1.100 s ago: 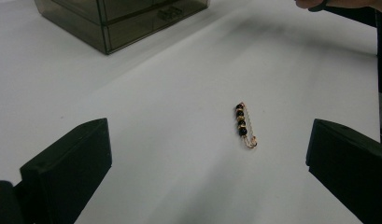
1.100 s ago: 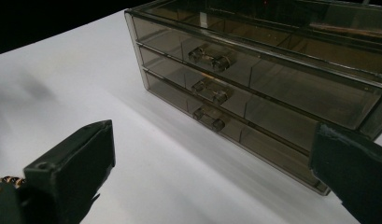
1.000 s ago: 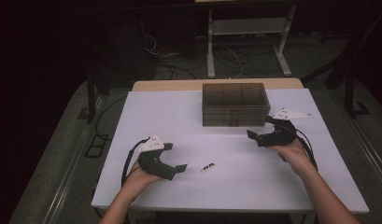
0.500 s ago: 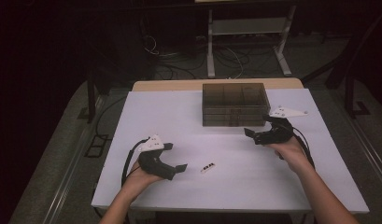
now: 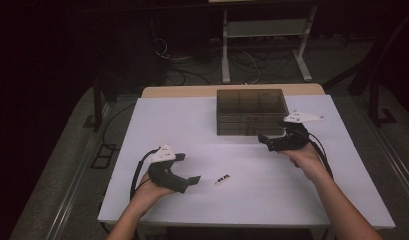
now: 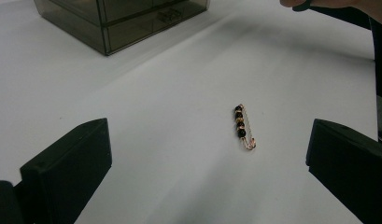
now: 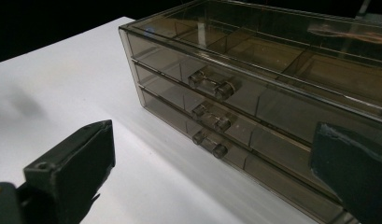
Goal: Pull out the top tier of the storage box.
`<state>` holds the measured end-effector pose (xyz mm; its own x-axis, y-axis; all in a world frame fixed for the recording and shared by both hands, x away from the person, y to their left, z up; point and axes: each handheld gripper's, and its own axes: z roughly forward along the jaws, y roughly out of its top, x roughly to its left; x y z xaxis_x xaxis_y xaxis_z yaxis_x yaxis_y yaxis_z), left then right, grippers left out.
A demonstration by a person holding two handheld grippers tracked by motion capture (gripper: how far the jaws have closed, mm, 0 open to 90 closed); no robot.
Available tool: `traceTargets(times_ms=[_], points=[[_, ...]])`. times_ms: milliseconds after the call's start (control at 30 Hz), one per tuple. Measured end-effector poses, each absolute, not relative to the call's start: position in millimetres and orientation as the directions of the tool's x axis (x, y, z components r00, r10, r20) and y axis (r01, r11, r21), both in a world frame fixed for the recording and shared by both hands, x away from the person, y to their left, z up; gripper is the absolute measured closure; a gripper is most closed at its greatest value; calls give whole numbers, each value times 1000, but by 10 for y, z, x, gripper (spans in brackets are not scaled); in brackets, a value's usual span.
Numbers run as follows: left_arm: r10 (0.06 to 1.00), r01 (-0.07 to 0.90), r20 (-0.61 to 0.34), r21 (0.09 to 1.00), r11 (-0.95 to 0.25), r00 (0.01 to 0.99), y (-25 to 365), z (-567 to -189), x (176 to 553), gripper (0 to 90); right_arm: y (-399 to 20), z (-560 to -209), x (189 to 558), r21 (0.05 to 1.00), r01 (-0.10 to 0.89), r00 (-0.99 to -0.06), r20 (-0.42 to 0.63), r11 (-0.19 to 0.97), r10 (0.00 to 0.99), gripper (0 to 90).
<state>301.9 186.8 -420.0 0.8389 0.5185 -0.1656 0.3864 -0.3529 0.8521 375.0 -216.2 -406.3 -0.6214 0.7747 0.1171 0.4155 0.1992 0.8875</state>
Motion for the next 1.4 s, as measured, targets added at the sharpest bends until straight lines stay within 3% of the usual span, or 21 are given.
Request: traceTargets(times_ms=[700,1400], points=[[519,382,-157,850,-362,840,1872,-4209,3014,0,-2096,-4102,3806,891,404,-603,90,206,793,0],[519,377,-152,853,-361,841,1881,-4205,3008,0,-2037,-4103,3756,884,338,-587,-70,322,807,0]])
